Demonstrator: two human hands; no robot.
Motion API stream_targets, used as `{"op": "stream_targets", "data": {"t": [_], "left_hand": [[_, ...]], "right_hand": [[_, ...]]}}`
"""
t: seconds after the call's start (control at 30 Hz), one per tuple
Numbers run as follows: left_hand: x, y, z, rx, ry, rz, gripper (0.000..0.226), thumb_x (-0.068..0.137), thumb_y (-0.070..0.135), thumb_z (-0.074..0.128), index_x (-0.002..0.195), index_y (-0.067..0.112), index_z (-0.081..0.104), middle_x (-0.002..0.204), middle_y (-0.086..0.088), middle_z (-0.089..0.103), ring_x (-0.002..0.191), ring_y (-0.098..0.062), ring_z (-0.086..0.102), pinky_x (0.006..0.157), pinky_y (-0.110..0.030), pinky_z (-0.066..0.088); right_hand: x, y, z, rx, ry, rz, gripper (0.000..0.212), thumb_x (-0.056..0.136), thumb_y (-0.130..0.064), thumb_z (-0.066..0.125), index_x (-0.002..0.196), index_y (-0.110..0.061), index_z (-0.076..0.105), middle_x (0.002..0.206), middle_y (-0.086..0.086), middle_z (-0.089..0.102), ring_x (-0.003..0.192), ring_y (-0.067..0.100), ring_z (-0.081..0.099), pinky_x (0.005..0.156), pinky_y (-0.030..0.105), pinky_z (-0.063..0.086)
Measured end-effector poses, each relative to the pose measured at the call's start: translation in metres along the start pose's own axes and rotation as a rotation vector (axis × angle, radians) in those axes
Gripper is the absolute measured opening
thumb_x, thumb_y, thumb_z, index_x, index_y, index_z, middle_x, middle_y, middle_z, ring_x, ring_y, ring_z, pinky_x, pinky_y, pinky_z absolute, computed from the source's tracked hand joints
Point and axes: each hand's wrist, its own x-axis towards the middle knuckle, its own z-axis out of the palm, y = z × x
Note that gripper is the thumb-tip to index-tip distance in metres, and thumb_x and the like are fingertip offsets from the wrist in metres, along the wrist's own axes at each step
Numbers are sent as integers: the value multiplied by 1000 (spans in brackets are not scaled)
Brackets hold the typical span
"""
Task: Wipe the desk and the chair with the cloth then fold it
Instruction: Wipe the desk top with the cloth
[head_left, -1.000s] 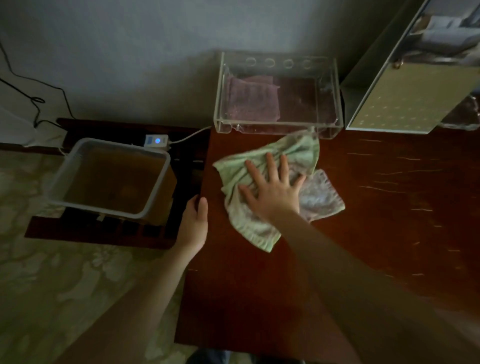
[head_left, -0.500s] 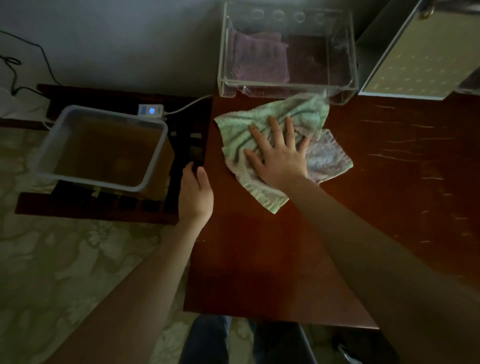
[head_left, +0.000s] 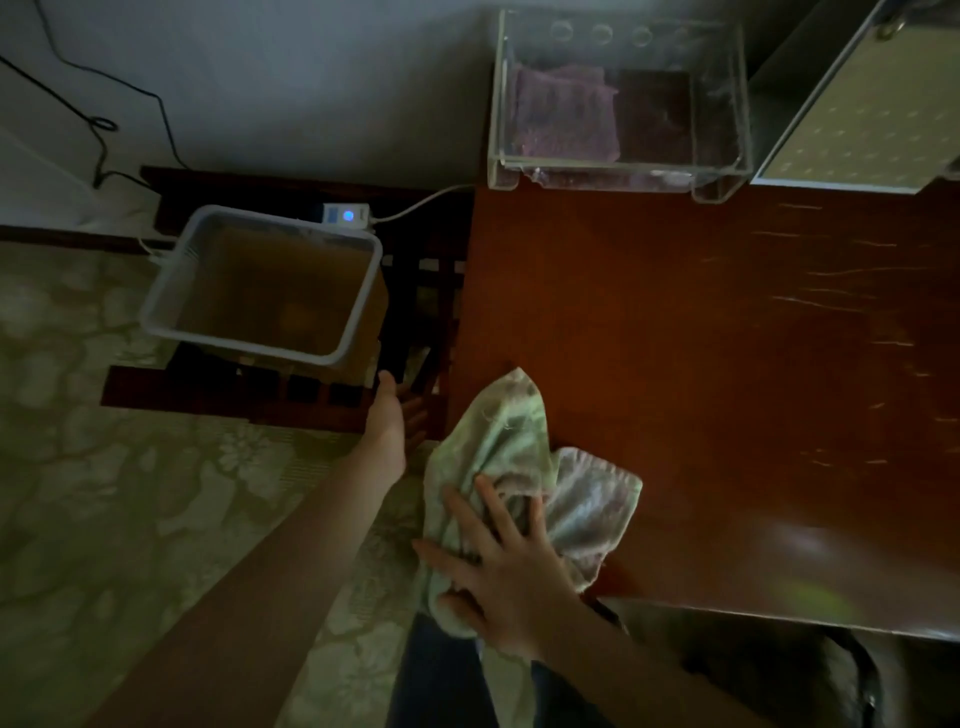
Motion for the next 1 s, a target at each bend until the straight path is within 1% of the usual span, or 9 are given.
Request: {"op": "stream_targets", "data": {"t": [0.07, 0.17, 0.33, 0.5, 0.67, 0.77, 0.83, 0.9, 1.0], "left_hand": [[1, 2, -3, 30, -10, 12, 55, 98, 54, 28, 131, 16, 51, 114, -7, 62, 104, -24, 59, 101, -44, 43], [-3, 10, -4, 61, -102, 19, 50, 101, 47, 27, 131, 14, 49, 98, -2, 61, 100, -21, 57, 100, -40, 42], [-10, 27, -5, 149, -199, 100, 43, 102, 38, 30, 131, 13, 49, 116, -4, 58, 105, -20, 54, 94, -35, 39], [-14, 25, -4, 282, -209, 140, 39, 102, 31, 34, 135, 14, 47, 118, -1, 58, 105, -18, 55, 90, -34, 40], [-17, 14, 2, 293, -189, 108, 39, 102, 35, 32, 133, 17, 49, 120, -3, 61, 103, -19, 60, 85, -35, 48], [-18, 12, 8, 271, -174, 70, 39, 102, 36, 32, 129, 14, 49, 122, -3, 59, 107, -20, 58, 93, -38, 48], [-20, 10, 12, 326, -151, 112, 32, 103, 31, 31, 117, 10, 50, 108, 4, 52, 100, -13, 50, 86, -30, 41], [-26, 11, 18, 418, -138, 158, 35, 102, 28, 31, 115, 3, 53, 98, -4, 54, 91, -19, 53, 78, -31, 42], [-28, 11, 32, 553, -136, 245, 43, 101, 30, 34, 138, 9, 42, 129, -13, 53, 115, -32, 52, 92, -38, 42]], "right_hand": [[2, 3, -3, 26, -17, -15, 51, 92, -63, 23, 138, -46, 35, 154, 3, 26, 140, 36, 17, 91, 66, 36], [19, 20, -13, 8, -55, -3, 52, 92, -60, 23, 139, -43, 34, 153, 1, 27, 141, 33, 16, 89, 64, 40], [85, 77, -51, 18, 7, 186, 58, 95, -58, 14, 148, -39, -1, 157, -4, -16, 140, 27, -25, 109, 67, 1], [125, 114, -79, 108, 122, 420, 55, 97, -55, 15, 148, -42, 1, 158, -6, -12, 143, 24, -20, 108, 64, -1], [105, 95, -62, 29, 129, 451, 57, 95, -57, 9, 148, -40, -2, 159, -1, -11, 143, 27, -20, 110, 62, -4], [71, 71, -39, -1, 120, 423, 59, 93, -59, 6, 148, -39, 1, 159, 1, -4, 143, 28, -17, 110, 63, -3], [46, 53, -25, -1, 130, 419, 59, 94, -59, 10, 149, -37, 9, 159, 4, 8, 144, 30, -7, 110, 65, 3], [23, 34, -12, 18, 143, 439, 58, 96, -58, 14, 149, -35, 17, 156, 6, 20, 144, 32, 5, 109, 66, 11], [2, 11, -2, 59, 133, 480, 57, 96, -57, 13, 147, -34, 24, 154, 7, 27, 142, 34, 13, 106, 65, 14]]}}
